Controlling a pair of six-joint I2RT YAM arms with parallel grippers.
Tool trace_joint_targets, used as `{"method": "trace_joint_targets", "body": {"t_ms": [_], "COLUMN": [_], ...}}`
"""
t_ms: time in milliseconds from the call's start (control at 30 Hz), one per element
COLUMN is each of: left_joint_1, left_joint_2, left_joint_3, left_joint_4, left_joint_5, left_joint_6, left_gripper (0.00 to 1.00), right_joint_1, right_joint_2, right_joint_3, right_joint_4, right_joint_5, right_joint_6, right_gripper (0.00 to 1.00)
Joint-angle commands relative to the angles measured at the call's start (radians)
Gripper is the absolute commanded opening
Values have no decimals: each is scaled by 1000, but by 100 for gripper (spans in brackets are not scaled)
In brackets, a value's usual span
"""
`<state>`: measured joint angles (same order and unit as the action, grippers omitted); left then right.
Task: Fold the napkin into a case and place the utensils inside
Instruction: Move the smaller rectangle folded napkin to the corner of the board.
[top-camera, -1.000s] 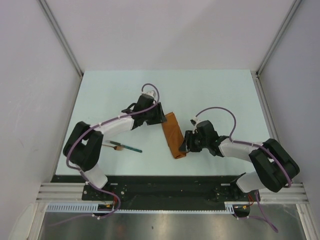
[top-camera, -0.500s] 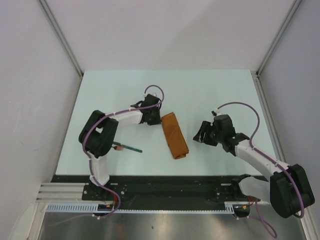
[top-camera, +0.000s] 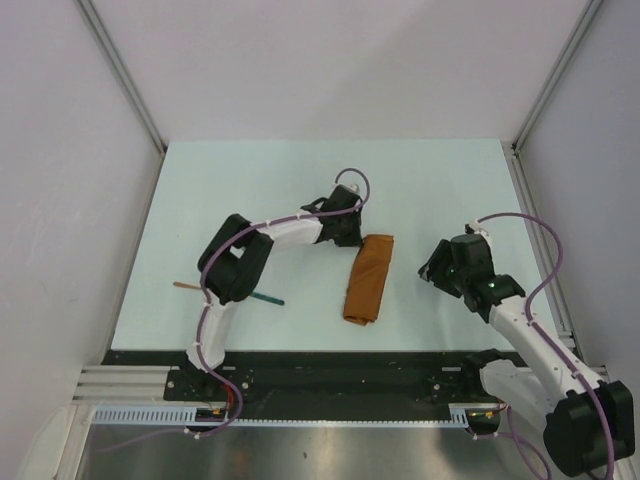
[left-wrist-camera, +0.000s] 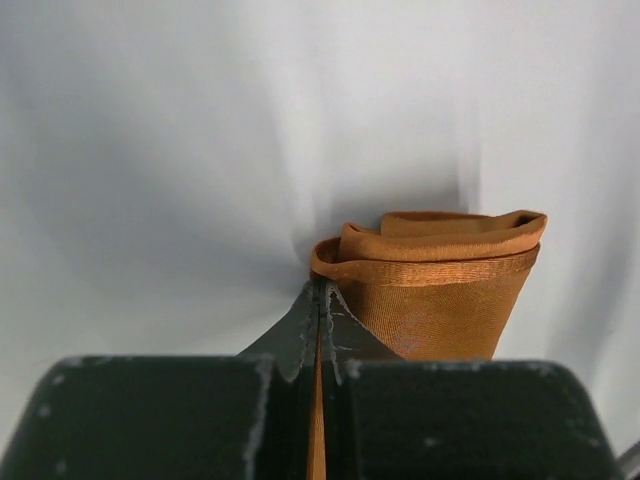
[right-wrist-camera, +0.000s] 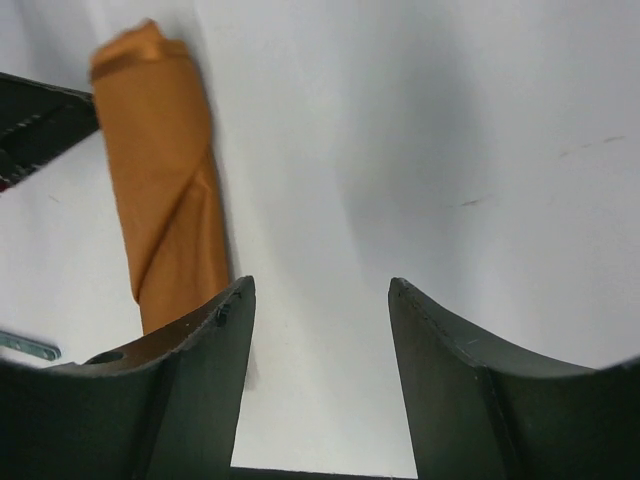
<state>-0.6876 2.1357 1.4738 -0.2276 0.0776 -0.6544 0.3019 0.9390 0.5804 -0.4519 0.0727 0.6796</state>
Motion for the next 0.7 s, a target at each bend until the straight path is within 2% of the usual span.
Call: {"method": "trace_joint_targets", "body": {"t_ms": [0,233,400,533,667], "left_joint_1": [-78,-193,-271,-306,-293], "left_joint_2": [84,181,205,158,54], "left_joint_3": [120,241,238,201,181], "left_joint_4": [-16,25,83,77,-17], "left_joint_5": [114,246,353,328,222], "left_joint_6": [-8,1,-19,12,93], "left_gripper": [0,0,0,0,10], "right_joint_1": [-23,-52,-55,-57,-57], "right_joint_2": [-98,-219,-272,-289,-298], "right_joint_3": [27,33,36,27,6], "right_joint_4": [-73,-149,-182,-189,-209], "right_joint_5": [99,139,139,105,66], "right_joint_6": [32,35,43,23,26], "right_gripper": [61,61,62,61,61]}}
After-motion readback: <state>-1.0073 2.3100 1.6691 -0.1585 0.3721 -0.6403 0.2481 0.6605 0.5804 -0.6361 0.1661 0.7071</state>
